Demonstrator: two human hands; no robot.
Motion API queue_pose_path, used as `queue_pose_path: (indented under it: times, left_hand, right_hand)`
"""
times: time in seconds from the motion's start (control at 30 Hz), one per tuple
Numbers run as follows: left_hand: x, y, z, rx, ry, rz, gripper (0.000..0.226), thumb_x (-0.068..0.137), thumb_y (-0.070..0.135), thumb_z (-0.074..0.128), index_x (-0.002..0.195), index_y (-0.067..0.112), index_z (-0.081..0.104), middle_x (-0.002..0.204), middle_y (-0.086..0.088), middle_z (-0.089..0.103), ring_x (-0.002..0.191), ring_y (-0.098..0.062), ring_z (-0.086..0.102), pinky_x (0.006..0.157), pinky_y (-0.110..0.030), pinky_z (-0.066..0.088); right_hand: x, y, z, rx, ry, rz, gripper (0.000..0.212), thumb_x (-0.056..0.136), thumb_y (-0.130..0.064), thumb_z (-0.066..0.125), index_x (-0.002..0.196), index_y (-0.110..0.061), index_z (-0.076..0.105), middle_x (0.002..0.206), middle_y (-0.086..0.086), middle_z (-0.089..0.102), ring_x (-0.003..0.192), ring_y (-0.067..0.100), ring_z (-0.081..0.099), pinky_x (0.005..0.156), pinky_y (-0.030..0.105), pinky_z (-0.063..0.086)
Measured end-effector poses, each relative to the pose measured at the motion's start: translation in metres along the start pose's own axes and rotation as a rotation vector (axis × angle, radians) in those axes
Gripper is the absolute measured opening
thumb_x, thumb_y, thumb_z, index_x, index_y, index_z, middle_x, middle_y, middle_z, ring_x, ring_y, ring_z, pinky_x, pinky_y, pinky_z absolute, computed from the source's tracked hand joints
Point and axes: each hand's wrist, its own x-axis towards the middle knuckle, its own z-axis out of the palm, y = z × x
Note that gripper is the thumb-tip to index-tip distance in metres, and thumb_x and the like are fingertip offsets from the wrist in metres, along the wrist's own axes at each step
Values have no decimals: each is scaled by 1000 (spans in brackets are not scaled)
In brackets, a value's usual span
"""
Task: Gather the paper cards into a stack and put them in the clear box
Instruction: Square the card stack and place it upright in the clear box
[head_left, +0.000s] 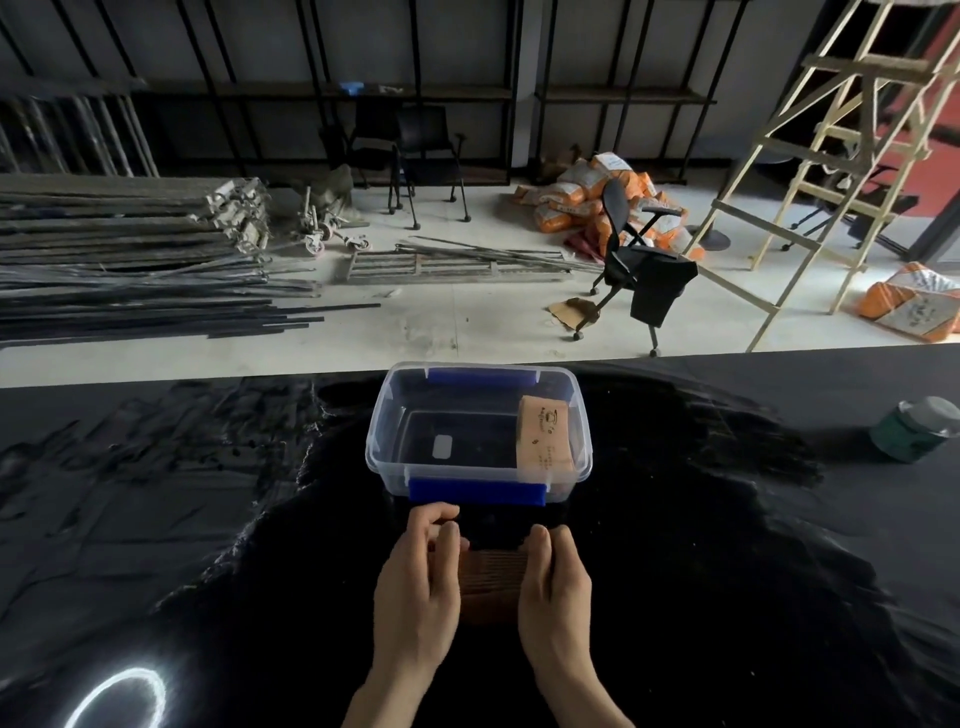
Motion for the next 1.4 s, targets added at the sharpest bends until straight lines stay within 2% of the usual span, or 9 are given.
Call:
queue_pose_path:
  times: [0.1,0.23,0.37,0.5,0.63,0.73,0.83,1.2,1.4]
  left_hand:
    - [8,16,-31,212,-342,157,46,88,60,55,131,45,53,125,23,60,118,3,57,101,-25,48]
    - [16,36,-37,600,-658,263,69,79,37,73,139,51,40,130,23,54,119,-4,54,108,-29,46]
    - [16,40,-31,589,-601,206,61,83,19,74,131,48,49,127,22,61,117,-4,60,106,-31,50]
    - [18,36,-50,485,-455,89,51,79,44,79,123,49,54,118,25,67,106,0,67,95,-27,56]
    - [21,35,-82,254,-229,-76,55,59,69,71,105,42,63,93,22,76,86,5,71,77,-27,58]
    - [24,36,-95,14,-64,-226,43,64,42,85,103,32,70,91,10,81,83,-5,76,81,-42,63]
    - [26,45,-97,-270,4,-352,30,79,15,87,104,25,73,94,-1,84,86,-20,80,72,-41,64]
    - [47,88,-67,-501,12,-430,31,86,22,80,115,16,71,105,-6,77,97,-21,67,68,-31,50]
    - [74,88,-37,-382,-74,-527,32,85,25,83,103,19,57,103,-6,72,91,-21,63,70,-32,48]
  right_hand:
    - [0,0,2,-14,7,20,31,107,-20,49,77,-13,56,66,9,65,52,12,58,50,22,51]
    - [2,-1,1,-28,20,47,32,107,-19,49,77,-9,55,66,9,62,52,6,56,50,19,49]
    - [3,-2,-1,-146,9,-28,29,106,-21,51,77,-18,56,70,2,63,60,18,59,52,22,49]
    - [13,-20,-14,-563,28,-469,14,104,-24,46,101,-25,60,97,-11,59,83,9,55,70,25,50]
    - [40,-47,-14,-861,-107,-667,46,98,-25,51,143,-19,50,139,3,57,129,26,49,107,44,47]
    - [49,-52,-3,-1010,-318,-630,64,100,-29,53,158,-24,27,163,4,37,151,30,29,125,49,21]
    - [44,-49,4,-1071,-381,-613,65,101,-41,48,159,-25,24,165,4,35,153,31,26,127,51,11]
    - [9,-35,-27,-1010,-378,-719,57,94,-55,50,145,-30,51,151,0,56,142,26,48,121,43,15]
    - [62,-56,-82,-835,39,-560,61,100,-56,32,151,-26,46,159,8,45,150,26,35,123,53,29]
